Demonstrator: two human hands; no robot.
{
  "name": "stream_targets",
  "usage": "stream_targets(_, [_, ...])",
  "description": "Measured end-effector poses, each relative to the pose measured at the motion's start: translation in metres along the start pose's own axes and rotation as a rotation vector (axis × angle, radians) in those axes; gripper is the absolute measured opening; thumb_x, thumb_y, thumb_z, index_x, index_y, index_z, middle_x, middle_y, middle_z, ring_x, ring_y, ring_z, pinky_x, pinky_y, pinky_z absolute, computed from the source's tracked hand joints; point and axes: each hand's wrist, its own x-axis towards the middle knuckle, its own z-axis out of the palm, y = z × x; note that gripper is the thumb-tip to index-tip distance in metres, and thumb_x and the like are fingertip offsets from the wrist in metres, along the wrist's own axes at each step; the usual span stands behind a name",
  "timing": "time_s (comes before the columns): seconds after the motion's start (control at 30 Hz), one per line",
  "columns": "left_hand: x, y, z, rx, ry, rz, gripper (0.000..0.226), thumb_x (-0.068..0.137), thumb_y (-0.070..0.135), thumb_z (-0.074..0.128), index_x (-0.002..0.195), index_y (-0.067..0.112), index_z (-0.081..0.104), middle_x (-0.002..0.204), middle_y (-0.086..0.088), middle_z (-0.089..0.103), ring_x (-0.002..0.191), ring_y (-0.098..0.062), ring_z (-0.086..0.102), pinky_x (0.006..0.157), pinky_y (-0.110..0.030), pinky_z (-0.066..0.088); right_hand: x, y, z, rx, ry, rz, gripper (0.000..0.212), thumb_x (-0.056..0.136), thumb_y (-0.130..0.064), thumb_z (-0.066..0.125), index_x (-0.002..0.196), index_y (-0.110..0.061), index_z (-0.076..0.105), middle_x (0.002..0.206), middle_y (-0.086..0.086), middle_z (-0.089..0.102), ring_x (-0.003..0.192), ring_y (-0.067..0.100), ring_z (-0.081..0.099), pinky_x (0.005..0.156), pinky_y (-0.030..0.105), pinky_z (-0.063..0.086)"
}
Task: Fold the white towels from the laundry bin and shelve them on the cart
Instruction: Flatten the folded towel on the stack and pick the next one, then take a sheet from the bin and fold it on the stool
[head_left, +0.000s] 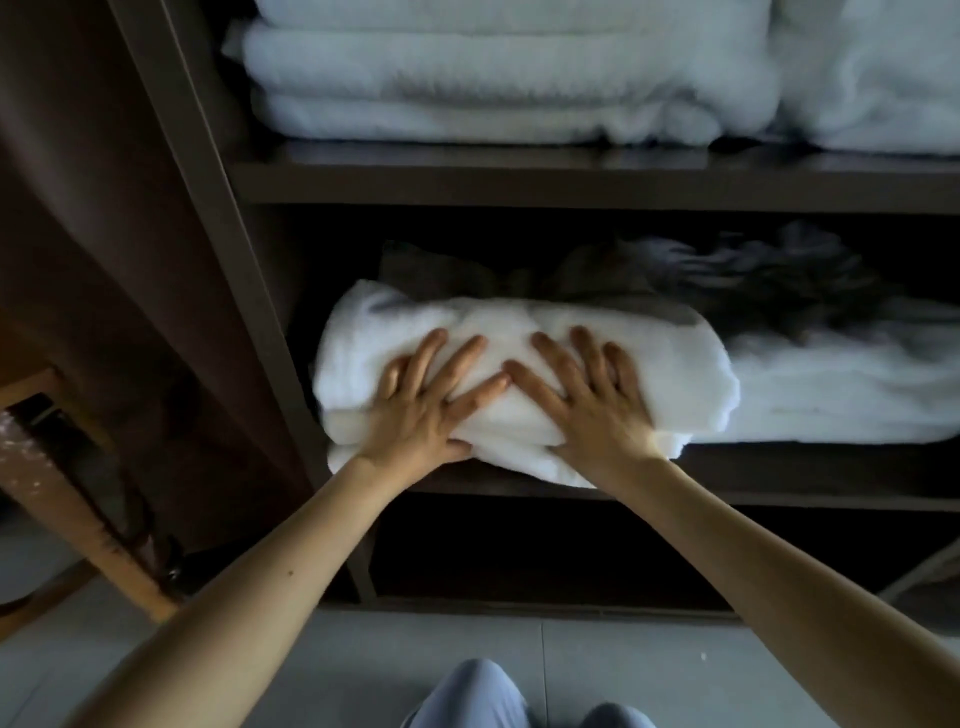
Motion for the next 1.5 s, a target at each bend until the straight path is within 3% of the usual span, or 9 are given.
stream_targets(0.13, [0.01, -0.004, 0.023, -0.06, -0.098, -0.108, 0.109, 0.047, 0.048, 0.078, 0.142, 0.033, 0.027, 0.151, -0.007, 0.024, 0.133, -0.037, 0.031, 0.089, -0.044, 0.035, 0.023, 0.005, 0.029, 0.06, -0.101, -0.036, 0.121, 0.037, -0.054, 0.085, 0.141, -0.027, 0.028, 0.147, 0.007, 0.033, 0.131, 0.039, 0.024, 0.105, 0.051, 0.014])
stream_targets(0.3, [0.028, -0.006, 0.052, -0.143, -0.161, -0.163, 0.114, 0.041, 0.053, 0.083, 0.14, 0.027, 0.034, 0.147, -0.006, 0.033, 0.129, -0.034, 0.04, 0.088, -0.046, 0.048, 0.038, 0.018, 0.061, 0.123, -0.222, -0.046, 0.102, 0.066, -0.06, 0.062, 0.149, -0.028, 0.012, 0.152, 0.006, 0.02, 0.137, 0.038, 0.016, 0.112, 0.048, -0.001])
stream_targets(0.47, [0.036, -0.002, 0.06, -0.272, -0.216, -0.246, 0.121, 0.045, 0.049, 0.081, 0.147, 0.026, 0.02, 0.149, -0.002, 0.028, 0.133, -0.031, 0.034, 0.1, -0.045, 0.033, 0.051, 0.012, 0.059, 0.264, -0.386, 0.043, 0.08, 0.071, -0.059, 0.038, 0.145, -0.03, 0.024, 0.152, 0.003, 0.021, 0.14, 0.034, 0.012, 0.113, 0.045, -0.006])
stream_targets(0.63, [0.029, 0.02, 0.049, -0.307, -0.307, -0.332, 0.117, 0.038, 0.049, 0.085, 0.139, 0.024, 0.035, 0.145, -0.005, 0.044, 0.132, -0.03, 0.032, 0.096, -0.046, 0.041, 0.03, -0.017, 0.048, 0.376, -0.509, 0.245, 0.084, 0.079, -0.06, 0.029, 0.144, -0.037, -0.02, 0.155, -0.002, -0.023, 0.129, 0.019, -0.044, 0.104, 0.039, -0.031])
stream_targets(0.7, [0.033, 0.032, 0.032, -0.304, -0.389, -0.401, 0.113, 0.044, 0.051, 0.084, 0.143, 0.023, 0.035, 0.149, -0.004, 0.038, 0.136, -0.032, 0.031, 0.097, -0.05, 0.042, 0.022, -0.029, 0.033, 0.464, -0.591, 0.33, 0.083, 0.088, -0.049, 0.04, 0.145, -0.035, -0.019, 0.153, -0.002, -0.029, 0.131, 0.019, -0.04, 0.108, 0.042, -0.024])
stream_targets(0.77, [0.033, 0.038, 0.018, -0.287, -0.477, -0.403, 0.101, 0.072, 0.051, 0.068, 0.151, 0.025, 0.012, 0.158, 0.001, 0.002, 0.145, -0.03, 0.009, 0.109, -0.047, 0.027, 0.016, -0.031, 0.018, 0.514, -0.599, 0.356, 0.082, 0.09, -0.04, 0.047, 0.148, -0.033, -0.011, 0.155, -0.002, -0.023, 0.14, 0.021, -0.027, 0.114, 0.043, -0.012])
stream_targets(0.83, [0.033, 0.034, 0.001, -0.314, -0.581, -0.392, 0.087, 0.087, 0.044, 0.052, 0.151, 0.027, -0.004, 0.158, 0.006, -0.012, 0.146, -0.023, -0.006, 0.112, -0.042, 0.022, 0.016, -0.022, 0.002, 0.523, -0.59, 0.344, 0.081, 0.09, -0.033, 0.052, 0.15, -0.032, -0.002, 0.158, -0.003, -0.011, 0.145, 0.021, -0.013, 0.116, 0.042, -0.002])
stream_targets(0.97, [0.022, 0.025, -0.034, -0.377, -0.533, -0.449, 0.075, 0.091, 0.036, 0.049, 0.151, 0.026, 0.005, 0.159, 0.004, 0.003, 0.144, -0.022, 0.007, 0.105, -0.042, 0.033, 0.011, -0.014, -0.032, 0.547, -0.581, 0.375, 0.077, 0.089, -0.031, 0.054, 0.15, -0.029, 0.006, 0.157, -0.004, 0.005, 0.145, 0.023, 0.002, 0.116, 0.044, 0.007])
stream_targets(1.5, [-0.004, -0.015, -0.129, -0.489, -0.399, -0.609, 0.063, 0.092, 0.032, 0.053, 0.147, 0.027, 0.023, 0.157, 0.002, 0.015, 0.143, -0.02, 0.013, 0.104, -0.045, 0.032, 0.036, -0.025, -0.1, 0.636, -0.54, 0.299, 0.066, 0.09, -0.026, 0.053, 0.148, -0.024, 0.02, 0.156, 0.0, 0.015, 0.143, 0.022, 0.011, 0.113, 0.039, 0.018])
